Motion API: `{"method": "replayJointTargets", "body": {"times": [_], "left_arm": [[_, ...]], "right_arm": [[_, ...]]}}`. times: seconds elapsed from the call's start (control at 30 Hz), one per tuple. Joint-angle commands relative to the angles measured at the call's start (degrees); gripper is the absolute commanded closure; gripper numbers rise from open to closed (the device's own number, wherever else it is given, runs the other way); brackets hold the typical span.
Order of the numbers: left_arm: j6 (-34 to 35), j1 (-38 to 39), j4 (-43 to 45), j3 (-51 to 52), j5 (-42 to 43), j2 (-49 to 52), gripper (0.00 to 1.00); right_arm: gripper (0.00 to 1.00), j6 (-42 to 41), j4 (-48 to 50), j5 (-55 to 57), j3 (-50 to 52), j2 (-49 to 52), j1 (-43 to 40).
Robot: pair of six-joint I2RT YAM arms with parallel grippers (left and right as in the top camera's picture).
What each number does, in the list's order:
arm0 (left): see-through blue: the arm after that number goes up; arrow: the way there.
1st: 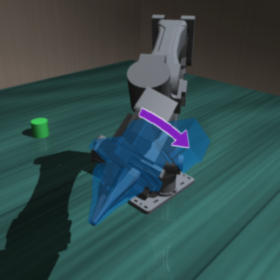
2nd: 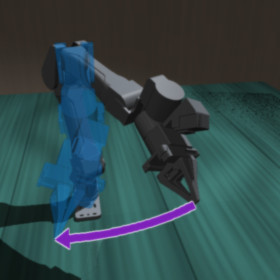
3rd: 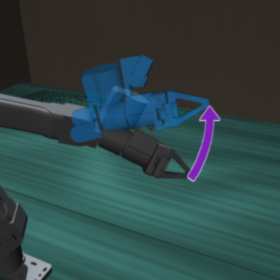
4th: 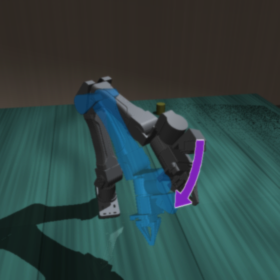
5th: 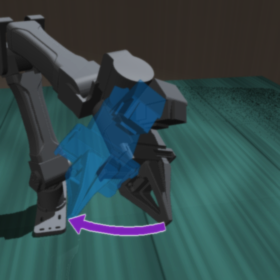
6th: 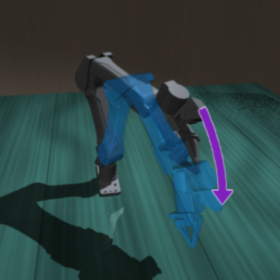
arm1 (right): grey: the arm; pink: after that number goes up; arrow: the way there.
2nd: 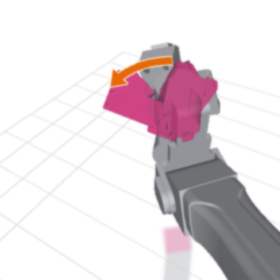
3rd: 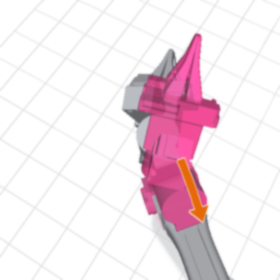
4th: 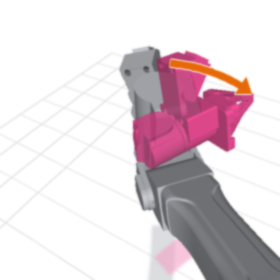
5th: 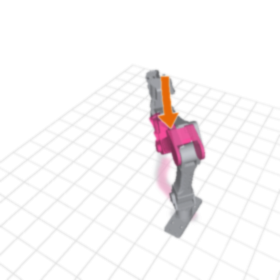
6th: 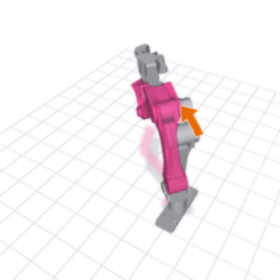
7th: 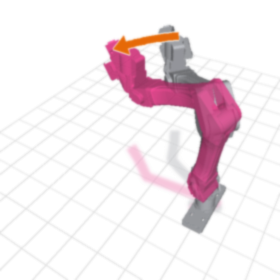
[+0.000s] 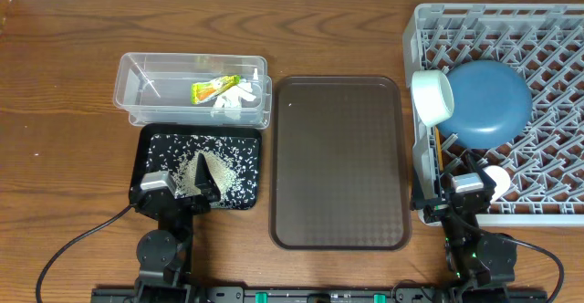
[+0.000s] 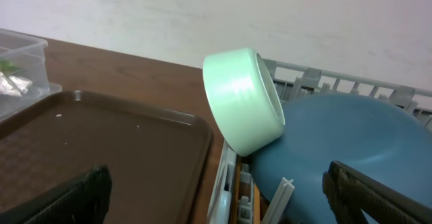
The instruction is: Sort waste into correct bins and load items into the dishwasher rack
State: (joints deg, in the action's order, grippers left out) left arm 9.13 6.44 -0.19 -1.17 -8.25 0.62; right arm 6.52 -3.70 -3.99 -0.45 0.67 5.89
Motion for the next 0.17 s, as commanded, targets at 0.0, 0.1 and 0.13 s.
{"method": "replayJointTargets", "body": {"times": [0.0, 0.1, 0.13], "left_arm": [[-0.3, 0.1, -1.0, 0.9, 0.1, -0.4, 0.02], [-0.3, 0.1, -1.0, 0.9, 0.1, -0.4, 0.02], [-0.3, 0.1, -1.0, 0.9, 0.1, -0.4, 0.02]], "right_arm": [[0.01, 0.2, -0.2, 0.3, 0.1, -0.3, -0.6], [0.01, 0.2, -0.1, 0.3, 0.1, -0.3, -0.6], [0.01, 0.2, -0.1, 0.3, 0.2, -0.3, -0.6]]}}
